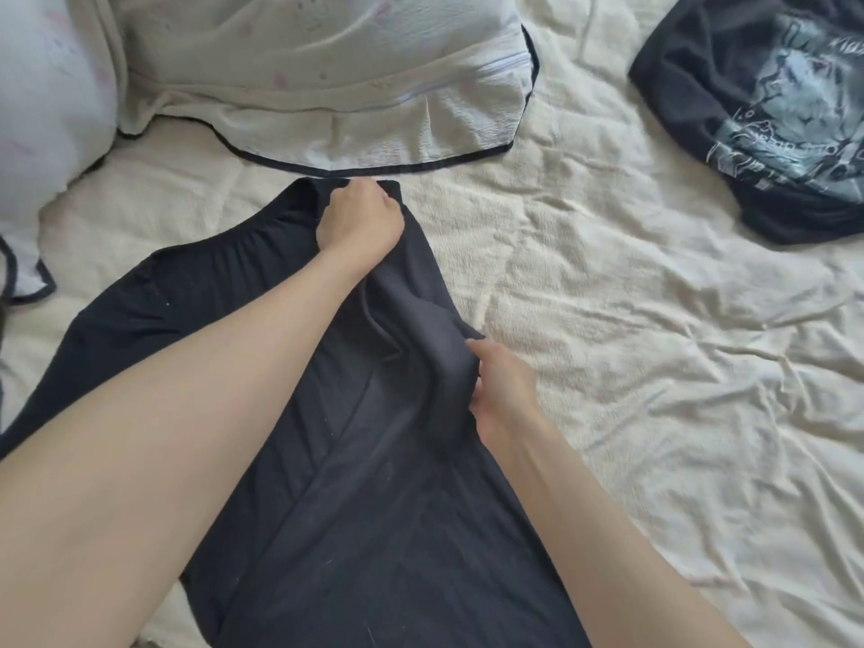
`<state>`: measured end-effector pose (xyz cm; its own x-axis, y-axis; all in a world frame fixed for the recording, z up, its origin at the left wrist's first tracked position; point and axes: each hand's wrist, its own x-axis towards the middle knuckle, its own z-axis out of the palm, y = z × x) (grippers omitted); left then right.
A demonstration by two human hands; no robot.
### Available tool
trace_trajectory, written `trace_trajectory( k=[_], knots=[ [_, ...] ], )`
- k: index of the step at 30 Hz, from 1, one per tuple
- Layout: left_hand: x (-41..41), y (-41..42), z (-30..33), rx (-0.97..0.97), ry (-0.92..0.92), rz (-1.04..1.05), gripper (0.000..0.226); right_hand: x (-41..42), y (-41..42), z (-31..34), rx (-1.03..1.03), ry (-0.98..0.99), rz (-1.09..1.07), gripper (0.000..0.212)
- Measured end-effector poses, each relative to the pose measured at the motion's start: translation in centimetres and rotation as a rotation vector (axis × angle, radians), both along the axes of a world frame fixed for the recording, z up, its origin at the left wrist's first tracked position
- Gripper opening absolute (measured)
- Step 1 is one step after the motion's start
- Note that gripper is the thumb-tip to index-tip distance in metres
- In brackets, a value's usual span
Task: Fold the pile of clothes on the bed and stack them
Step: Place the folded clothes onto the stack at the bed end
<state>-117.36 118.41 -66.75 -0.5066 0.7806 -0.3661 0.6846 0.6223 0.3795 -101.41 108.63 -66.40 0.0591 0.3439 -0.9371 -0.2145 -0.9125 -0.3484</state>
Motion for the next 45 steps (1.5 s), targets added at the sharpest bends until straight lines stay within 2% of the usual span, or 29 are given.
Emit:
trace_trajectory(
  k=[4,5,6,7,9,12,14,15,16,18,19,21,23,25,27,29,31,33,36,41,43,44,45],
  knots=[
    [-0.9,-1.1,-0.4,0.070,-0.170,0.000,0.029,0.3,-3.0,-0.4,0.189,-0.035,0.231,0.032],
    [-1.0,-1.4,-0.6,0.052,-0.205,-0.004,0.033,0.2,-3.5,-0.5,0.217,-0.069,0.302,0.032],
    [-1.1,-1.6,-0.7,0.017,-0.232,-0.008,0.046,0.2,-3.9,-0.5,0.233,-0.090,0.350,0.032],
    [-1.2,-1.8,-0.8,-0.003,-0.236,-0.014,0.057,0.0,-4.1,-0.5,0.243,-0.104,0.376,0.032],
    [-1.5,-2.0,-1.1,0.043,-0.186,-0.026,0.055,-0.2,-4.0,-0.5,0.232,-0.108,0.390,0.033],
    [-2.2,-2.2,-0.8,0.110,-0.124,-0.040,0.035,-0.8,-2.5,0.0,0.107,0.046,0.216,0.018],
    [-2.6,-2.2,-0.6,0.108,-0.100,-0.054,0.029,-1.0,-1.2,-0.3,-0.042,0.110,0.079,0.035],
    [-2.8,-2.2,-0.4,0.106,-0.081,-0.060,0.025,-1.1,-0.6,-0.5,-0.084,0.112,0.001,0.031],
    [-3.0,-2.2,-0.3,0.099,-0.067,-0.058,0.024,-1.2,-0.1,-0.6,-0.110,0.107,-0.083,0.020],
    [-3.2,-1.9,-0.2,0.089,-0.077,-0.014,0.036,-1.3,0.2,-0.9,-0.127,0.083,-0.243,0.007],
    [-3.2,-1.7,-0.4,0.102,-0.148,0.042,0.040,-1.1,0.2,-0.8,-0.104,0.106,-0.326,0.003],
    [-3.0,-1.0,-0.7,0.144,-0.370,0.168,0.039,-0.7,-0.1,-0.9,-0.031,0.204,-0.453,0.008],
    [-2.5,-0.3,-0.9,0.153,-0.460,0.203,0.037,-0.2,-0.4,-1.1,0.036,0.259,-0.479,0.012],
    [-2.2,0.0,-0.9,0.141,-0.479,0.205,0.029,0.1,-0.4,-1.3,0.069,0.218,-0.415,0.015],
    [-1.9,0.0,-0.9,0.156,-0.538,0.234,0.015,0.3,-0.1,-1.6,0.079,0.086,-0.274,0.018],
    [-1.9,-0.6,-0.8,0.163,-0.567,0.266,0.017,0.5,-0.1,-1.6,0.112,0.000,-0.130,0.019],
    [-1.9,-2.2,-0.2,0.183,-0.578,0.283,0.026,0.7,-0.7,-1.0,0.168,0.014,-0.026,0.016],
    [-1.8,-5.0,0.4,0.205,-0.593,0.297,0.023,1.2,-2.3,-0.7,0.193,0.020,0.047,0.036],
    [-1.3,-10.8,1.0,0.181,-0.588,0.289,0.013,2.3,-5.8,0.0,0.177,0.013,0.137,0.044],
    [-0.5,-20.6,1.1,-0.018,-0.544,0.315,0.012,2.6,-11.7,0.0,0.122,0.035,0.172,0.026],
    [-0.3,-23.7,0.9,-0.125,-0.492,0.288,0.012,2.0,-13.4,0.2,0.087,0.049,0.219,0.010],
    [-0.3,-24.9,0.9,-0.169,-0.470,0.274,0.012,1.5,-14.1,0.3,0.070,0.046,0.254,0.008],
    [-0.3,-26.2,0.9,-0.205,-0.456,0.263,0.013,1.1,-14.9,0.3,0.065,0.033,0.304,0.019]
  ],
)
